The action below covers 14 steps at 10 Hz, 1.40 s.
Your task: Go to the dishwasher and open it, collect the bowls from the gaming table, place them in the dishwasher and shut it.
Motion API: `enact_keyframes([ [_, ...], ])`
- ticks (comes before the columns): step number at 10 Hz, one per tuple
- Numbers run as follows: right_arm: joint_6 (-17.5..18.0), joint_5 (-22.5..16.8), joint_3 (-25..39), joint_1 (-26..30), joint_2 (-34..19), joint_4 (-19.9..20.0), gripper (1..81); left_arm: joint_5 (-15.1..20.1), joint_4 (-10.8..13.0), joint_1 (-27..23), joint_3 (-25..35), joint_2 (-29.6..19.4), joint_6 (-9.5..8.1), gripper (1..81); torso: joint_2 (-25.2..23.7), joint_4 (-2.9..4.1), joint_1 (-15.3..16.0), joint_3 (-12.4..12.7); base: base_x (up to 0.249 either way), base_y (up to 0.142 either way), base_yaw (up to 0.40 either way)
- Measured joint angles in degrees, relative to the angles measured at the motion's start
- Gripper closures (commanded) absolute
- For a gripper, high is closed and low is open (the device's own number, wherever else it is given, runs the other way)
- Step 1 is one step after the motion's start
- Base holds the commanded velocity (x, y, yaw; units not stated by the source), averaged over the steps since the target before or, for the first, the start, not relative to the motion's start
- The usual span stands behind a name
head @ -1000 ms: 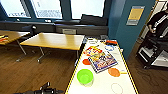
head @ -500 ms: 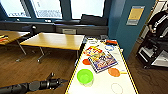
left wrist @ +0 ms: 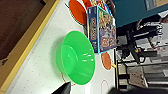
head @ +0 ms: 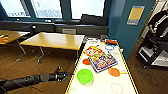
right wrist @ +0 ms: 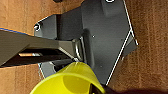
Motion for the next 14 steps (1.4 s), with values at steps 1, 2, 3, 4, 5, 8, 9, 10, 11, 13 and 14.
enact_keyframes([
  [1, 0.0, -0.33, 0.0, 0.3, 0.06, 0.0, 81.1, 0.8, 0.6, -0.22, -1.65, 2.23, -0.17, 1.0, 0.0, 0.0, 0.0, 0.0, 0.0, 0.0, 0.0],
  [2, -0.02, -0.41, -0.06, 0.44, 0.04, 0.0, 81.1, 1.79, 1.12, 0.0, -3.67, 3.91, -0.33, 1.0, 0.0, 0.0, 0.0, 0.0, 0.0, 0.0, 0.0],
  [3, -0.02, -0.55, -0.11, 0.38, 0.04, 0.0, 81.1, 2.38, 1.65, 0.27, -6.39, 5.57, -0.66, 1.0, 0.02, 0.0, 0.0, 0.0, 0.0, 0.0, 0.0],
  [4, -0.02, -0.59, -0.11, 0.41, 0.09, 0.0, 81.1, 2.71, 1.93, 0.46, -8.33, 7.0, -2.51, 1.0, 0.02, 0.0, 0.0, 0.0, 0.0, 0.0, 0.0],
  [5, -0.02, -0.61, -0.11, 0.44, 0.09, 0.0, 81.1, 2.96, 2.06, 0.72, -9.03, 7.94, -6.84, 1.0, 0.04, 0.0, 0.0, 0.0, 0.0, 0.0, 0.0],
  [8, -0.02, -1.1, -0.35, 0.85, 0.74, 0.0, 81.1, 2.99, 2.21, 1.02, -12.85, 8.22, -14.21, 1.0, 0.04, 0.0, 0.02, 0.0, 0.0, 0.0, 0.0],
  [9, -0.02, -1.18, -0.35, 1.01, 0.94, -0.02, 81.1, 3.01, 2.3, 1.05, -14.77, 8.48, -15.17, 1.0, 0.04, 0.0, 0.02, 0.0, 0.0, 0.0, 0.0],
  [10, -0.02, -1.21, -0.39, 1.04, 0.88, -0.02, 81.1, 3.04, 2.39, 1.05, -16.59, 9.23, -15.38, 1.0, 0.04, 0.0, 0.02, 0.0, 0.0, 0.0, 0.0],
  [11, 0.0, -1.24, -0.48, 1.05, 0.88, -0.02, 81.1, 2.96, 2.39, 1.21, -18.05, 10.14, -15.63, 1.0, 0.04, 0.0, 0.02, 0.0, 0.0, 0.0, 0.0],
  [13, 0.0, -1.33, -0.48, 1.1, 0.91, -0.02, 81.1, 3.47, 2.4, 2.23, -21.38, 11.06, -18.12, 1.0, 0.04, 0.0, 0.04, -0.02, 0.0, 0.0, 0.0],
  [14, -0.02, -1.63, -0.48, 1.23, 0.99, -0.02, 81.1, 3.73, 2.58, 2.32, -23.43, 11.35, -18.47, 1.0, 0.04, 0.0, 0.04, -0.02, 0.0, 0.0, 0.0],
])
